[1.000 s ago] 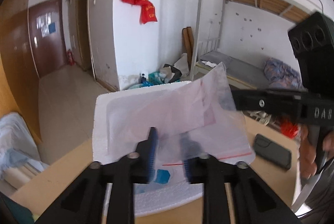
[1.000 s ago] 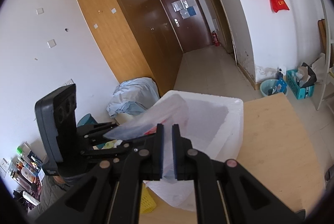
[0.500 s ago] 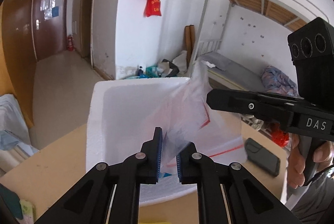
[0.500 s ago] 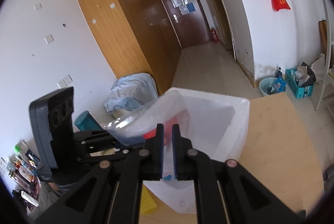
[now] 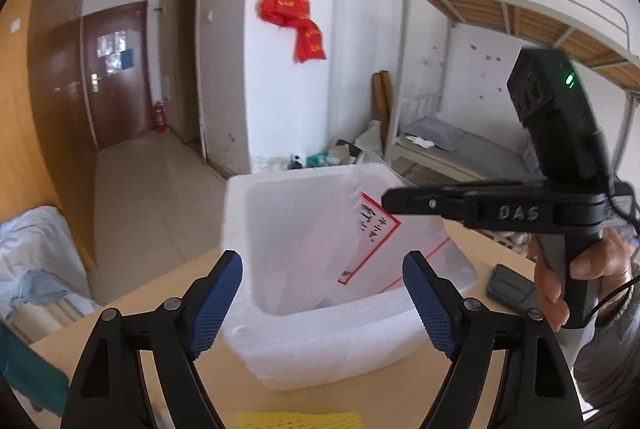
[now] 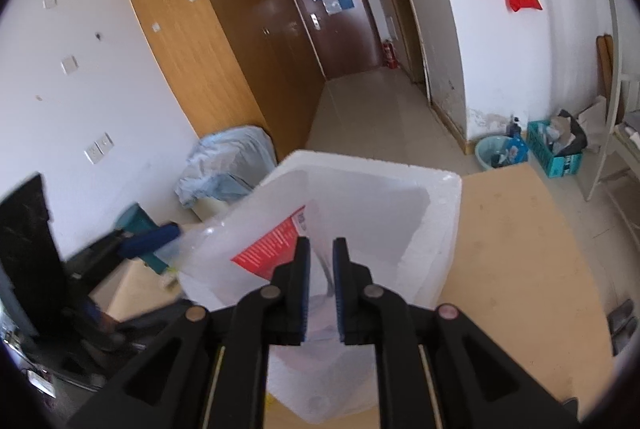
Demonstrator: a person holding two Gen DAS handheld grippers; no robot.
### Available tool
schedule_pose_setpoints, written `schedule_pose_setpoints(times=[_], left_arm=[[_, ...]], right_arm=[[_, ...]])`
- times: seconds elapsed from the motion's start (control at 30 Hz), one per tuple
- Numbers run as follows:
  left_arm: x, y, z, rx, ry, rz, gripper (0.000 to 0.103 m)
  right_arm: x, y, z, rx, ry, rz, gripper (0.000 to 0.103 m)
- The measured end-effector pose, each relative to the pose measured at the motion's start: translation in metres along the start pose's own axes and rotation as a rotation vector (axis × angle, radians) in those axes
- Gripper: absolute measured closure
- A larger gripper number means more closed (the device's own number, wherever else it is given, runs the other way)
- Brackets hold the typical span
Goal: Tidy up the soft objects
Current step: 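Open the left tool to release the bag while right tool pushes it down, then withdraw both tools from the foam box back over the table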
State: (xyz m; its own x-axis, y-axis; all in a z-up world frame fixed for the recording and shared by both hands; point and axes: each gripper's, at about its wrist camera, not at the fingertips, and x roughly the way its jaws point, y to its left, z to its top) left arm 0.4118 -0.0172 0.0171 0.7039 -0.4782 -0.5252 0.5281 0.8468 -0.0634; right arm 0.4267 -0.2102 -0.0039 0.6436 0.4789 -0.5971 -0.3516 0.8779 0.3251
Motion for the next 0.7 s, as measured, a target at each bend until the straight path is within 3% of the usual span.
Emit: schedule_pose_setpoints(times=[0.17,0.23,0.3,0.5,0.7], left_arm=[[-0.012,0.009,0.0,-0.035,-0.029,0.008,0.02],[-0.02,0.009,-0.002,-0.042,-0.04,0.021,0.02],[-0.029,0.012,-0.003,-0.058,-0.069,0.039,0.02],[-0.055,0.017,-0.008,-0.116,-0.135,0.078,0.02],[-0.077,0.011,-0.014,-0.151,-0.197,0.13,0.017]], right_arm=[[0.01,0.005,-0.002,-0.016,0.032,-0.02,0.086],[0.003,0.007,-0.002,-0.029,0.017,-0.026,0.07],[-0.008,0.006,-0.002,-0.025,-0.01,-0.03,0.046],[-0.045,0.01,-0.009,-0.028,-0.099,-0.066,0.045],[-0.06,0.026,-0.033,-0.037,-0.067,0.065,0.045]])
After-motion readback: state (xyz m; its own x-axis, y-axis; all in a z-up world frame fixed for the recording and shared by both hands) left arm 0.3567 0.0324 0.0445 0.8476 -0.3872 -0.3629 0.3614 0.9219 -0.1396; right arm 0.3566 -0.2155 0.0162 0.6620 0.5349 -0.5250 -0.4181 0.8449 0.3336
